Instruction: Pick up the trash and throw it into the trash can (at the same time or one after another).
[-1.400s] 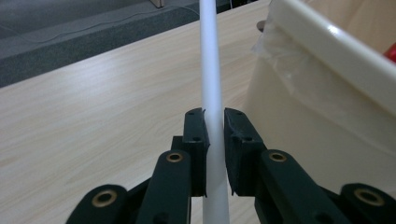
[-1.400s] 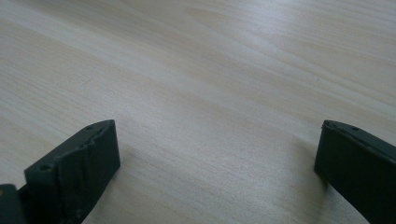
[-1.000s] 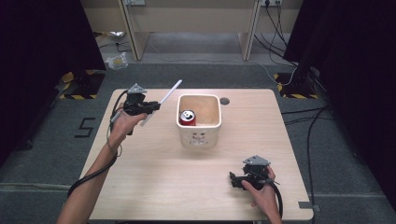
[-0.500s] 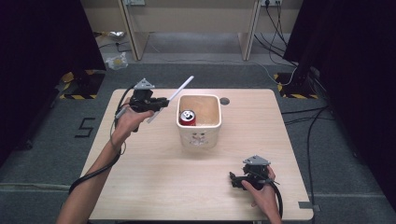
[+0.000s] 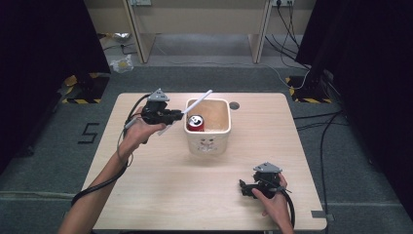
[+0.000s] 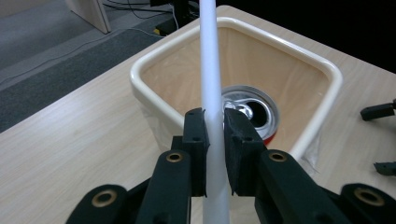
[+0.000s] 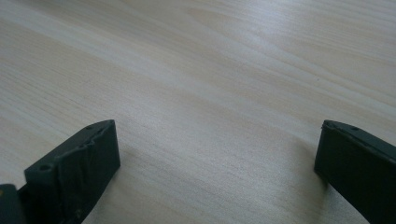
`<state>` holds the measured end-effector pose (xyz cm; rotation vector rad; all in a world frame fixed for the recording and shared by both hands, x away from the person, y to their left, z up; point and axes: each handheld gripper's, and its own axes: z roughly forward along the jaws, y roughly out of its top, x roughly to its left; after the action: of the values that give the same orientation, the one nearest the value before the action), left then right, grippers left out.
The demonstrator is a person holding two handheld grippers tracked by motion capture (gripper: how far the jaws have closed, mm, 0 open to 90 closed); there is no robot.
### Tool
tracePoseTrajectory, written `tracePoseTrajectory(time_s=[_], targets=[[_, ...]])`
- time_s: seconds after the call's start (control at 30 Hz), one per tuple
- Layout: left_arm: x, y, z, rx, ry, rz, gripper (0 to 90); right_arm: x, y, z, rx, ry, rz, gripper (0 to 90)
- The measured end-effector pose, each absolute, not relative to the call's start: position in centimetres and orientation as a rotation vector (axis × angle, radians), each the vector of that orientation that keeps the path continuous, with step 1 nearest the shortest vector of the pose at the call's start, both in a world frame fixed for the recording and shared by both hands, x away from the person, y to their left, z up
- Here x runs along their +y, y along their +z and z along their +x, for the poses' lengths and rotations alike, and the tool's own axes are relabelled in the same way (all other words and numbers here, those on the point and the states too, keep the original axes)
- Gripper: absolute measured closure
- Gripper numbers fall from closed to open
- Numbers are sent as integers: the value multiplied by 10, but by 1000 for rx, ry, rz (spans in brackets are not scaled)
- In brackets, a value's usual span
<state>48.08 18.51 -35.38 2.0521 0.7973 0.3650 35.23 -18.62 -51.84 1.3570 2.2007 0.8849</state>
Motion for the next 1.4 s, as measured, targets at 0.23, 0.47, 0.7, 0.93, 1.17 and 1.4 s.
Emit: tracePoseTrajectory(time_s=[0.23,0.47,0.7,0.93,1.17,1.4], targets=[[177,-352,471,757,346,2092,792,-186,-518,352,2200,885,1361,2],[166,-355,463,741,332,2121,791,-186,-518,352,2200,885,1357,3],[154,-357,462,739,304,2139,790,-186,-518,352,2201,886,1361,3],[146,-356,462,748,293,2155,789,-186,-518,352,2201,886,1360,2],[142,-354,464,751,301,2175,788,-186,-518,352,2201,887,1361,2],[141,-353,464,749,305,2174,784,-186,-518,352,2200,886,1360,2]])
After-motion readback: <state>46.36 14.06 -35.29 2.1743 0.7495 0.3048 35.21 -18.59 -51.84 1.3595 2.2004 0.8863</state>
